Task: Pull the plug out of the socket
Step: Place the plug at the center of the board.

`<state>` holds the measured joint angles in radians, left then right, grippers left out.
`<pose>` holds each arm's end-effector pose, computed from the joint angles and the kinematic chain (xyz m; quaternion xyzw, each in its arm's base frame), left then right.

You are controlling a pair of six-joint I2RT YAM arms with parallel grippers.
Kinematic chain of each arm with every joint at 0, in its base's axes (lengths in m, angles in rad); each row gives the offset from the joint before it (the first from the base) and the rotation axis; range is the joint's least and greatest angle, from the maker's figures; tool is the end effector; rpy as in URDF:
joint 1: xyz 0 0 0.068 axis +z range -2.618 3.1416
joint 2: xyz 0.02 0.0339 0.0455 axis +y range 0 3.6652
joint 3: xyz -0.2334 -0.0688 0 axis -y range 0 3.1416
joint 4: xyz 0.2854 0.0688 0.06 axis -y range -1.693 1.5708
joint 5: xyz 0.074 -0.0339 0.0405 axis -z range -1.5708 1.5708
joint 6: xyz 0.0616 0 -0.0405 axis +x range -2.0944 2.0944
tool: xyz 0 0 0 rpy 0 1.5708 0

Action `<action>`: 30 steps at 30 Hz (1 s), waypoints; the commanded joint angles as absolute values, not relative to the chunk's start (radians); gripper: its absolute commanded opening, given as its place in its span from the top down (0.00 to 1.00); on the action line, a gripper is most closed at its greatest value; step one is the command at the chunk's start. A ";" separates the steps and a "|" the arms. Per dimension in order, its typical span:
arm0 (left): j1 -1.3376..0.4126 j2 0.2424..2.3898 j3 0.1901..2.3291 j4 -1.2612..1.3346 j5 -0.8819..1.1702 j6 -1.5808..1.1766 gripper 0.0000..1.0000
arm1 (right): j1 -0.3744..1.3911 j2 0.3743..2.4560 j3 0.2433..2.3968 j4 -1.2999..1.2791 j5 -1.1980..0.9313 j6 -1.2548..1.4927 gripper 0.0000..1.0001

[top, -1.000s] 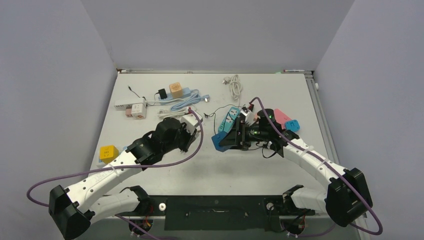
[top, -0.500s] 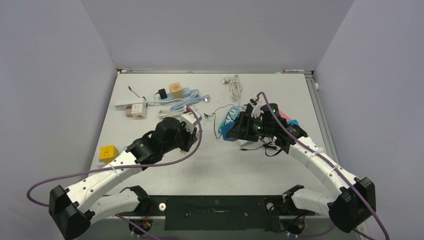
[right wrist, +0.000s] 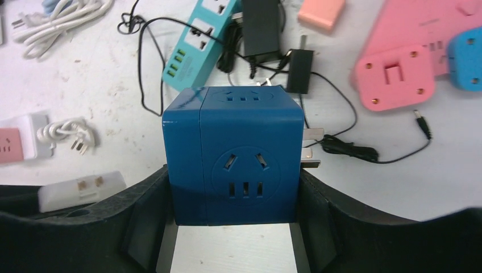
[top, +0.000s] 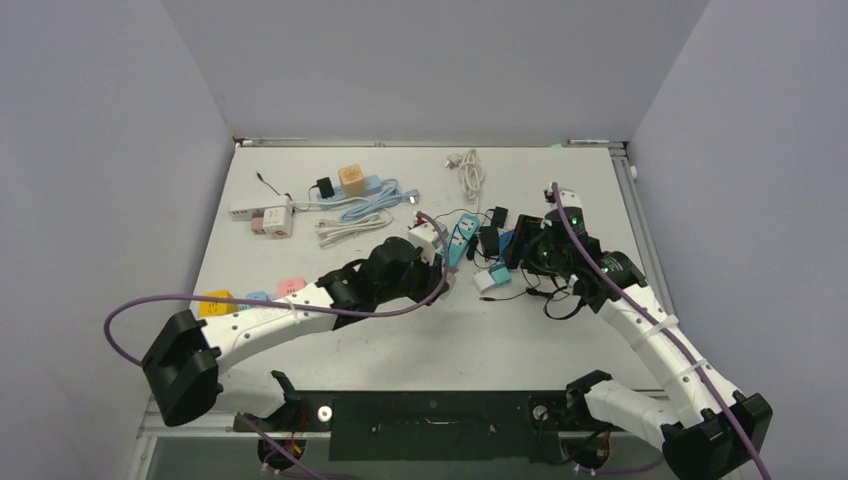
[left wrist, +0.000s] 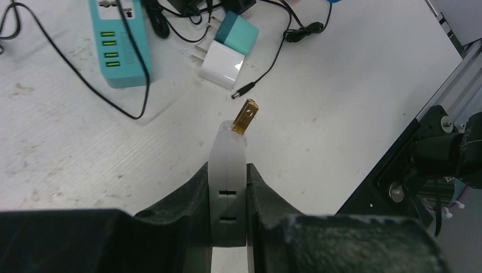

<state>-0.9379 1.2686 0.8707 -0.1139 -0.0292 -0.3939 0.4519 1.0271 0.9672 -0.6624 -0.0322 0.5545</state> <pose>0.2115 -0.2853 0.2147 0.2247 0.8332 -0.3021 0.4049 0.2595 0.1282 0.2664 0.0401 0.9104 0.2113 0.3535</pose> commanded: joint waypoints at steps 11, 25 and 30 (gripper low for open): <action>-1.015 1.628 1.073 0.156 0.000 -0.525 0.98 | 0.402 0.788 0.935 -0.647 0.182 0.571 0.95; -1.035 1.837 1.169 0.162 0.015 -0.532 0.79 | 0.401 0.746 0.918 -0.661 0.198 0.595 0.95; -1.034 1.861 1.167 0.157 0.008 -0.522 0.67 | 0.401 0.746 0.910 -0.653 0.192 0.604 0.95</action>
